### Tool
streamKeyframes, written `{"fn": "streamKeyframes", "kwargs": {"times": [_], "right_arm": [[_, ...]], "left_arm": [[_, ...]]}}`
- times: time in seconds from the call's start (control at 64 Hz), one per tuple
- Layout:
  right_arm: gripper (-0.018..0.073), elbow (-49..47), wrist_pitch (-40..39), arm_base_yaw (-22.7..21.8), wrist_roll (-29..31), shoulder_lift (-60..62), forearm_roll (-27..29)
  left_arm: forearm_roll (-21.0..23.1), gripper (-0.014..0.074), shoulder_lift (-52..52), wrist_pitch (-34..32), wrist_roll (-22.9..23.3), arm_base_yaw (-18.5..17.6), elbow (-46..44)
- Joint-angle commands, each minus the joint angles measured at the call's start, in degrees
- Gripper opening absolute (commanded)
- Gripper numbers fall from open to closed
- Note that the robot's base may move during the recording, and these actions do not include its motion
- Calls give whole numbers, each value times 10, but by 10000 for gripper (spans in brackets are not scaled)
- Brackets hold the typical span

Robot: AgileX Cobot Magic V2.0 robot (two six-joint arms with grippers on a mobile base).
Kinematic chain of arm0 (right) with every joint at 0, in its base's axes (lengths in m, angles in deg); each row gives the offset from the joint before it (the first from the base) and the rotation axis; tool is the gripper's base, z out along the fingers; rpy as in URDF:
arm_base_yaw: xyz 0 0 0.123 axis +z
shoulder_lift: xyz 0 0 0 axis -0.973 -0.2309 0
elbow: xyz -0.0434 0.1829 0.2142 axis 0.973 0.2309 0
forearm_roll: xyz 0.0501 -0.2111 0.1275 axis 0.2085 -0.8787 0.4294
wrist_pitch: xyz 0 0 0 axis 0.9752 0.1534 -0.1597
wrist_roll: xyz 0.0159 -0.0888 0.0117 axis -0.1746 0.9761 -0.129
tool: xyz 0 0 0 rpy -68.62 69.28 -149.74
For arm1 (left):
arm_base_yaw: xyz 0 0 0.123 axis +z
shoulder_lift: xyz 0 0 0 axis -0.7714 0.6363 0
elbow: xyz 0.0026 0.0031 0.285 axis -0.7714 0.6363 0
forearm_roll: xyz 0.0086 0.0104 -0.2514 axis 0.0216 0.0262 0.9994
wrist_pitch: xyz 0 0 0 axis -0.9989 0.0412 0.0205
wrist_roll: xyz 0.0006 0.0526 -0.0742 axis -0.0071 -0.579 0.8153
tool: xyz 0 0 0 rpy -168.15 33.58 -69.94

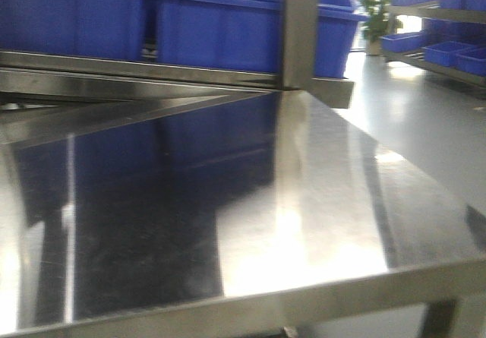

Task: Place yellow foam block on left shelf second layer
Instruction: 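Drive the base away from the steel shelf carrying the cube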

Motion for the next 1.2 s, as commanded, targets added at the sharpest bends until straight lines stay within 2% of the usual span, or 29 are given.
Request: {"fn": "streamKeyframes", "kwargs": {"times": [0.0, 1.187], "right_arm": [[356, -16, -48, -4, 4, -8, -14], [356, -16, -47, -4, 4, -8, -14]], "left_arm": [[4, 136, 2, -49, 2, -2, 15], [4, 136, 2, -49, 2, -2, 15]]}}
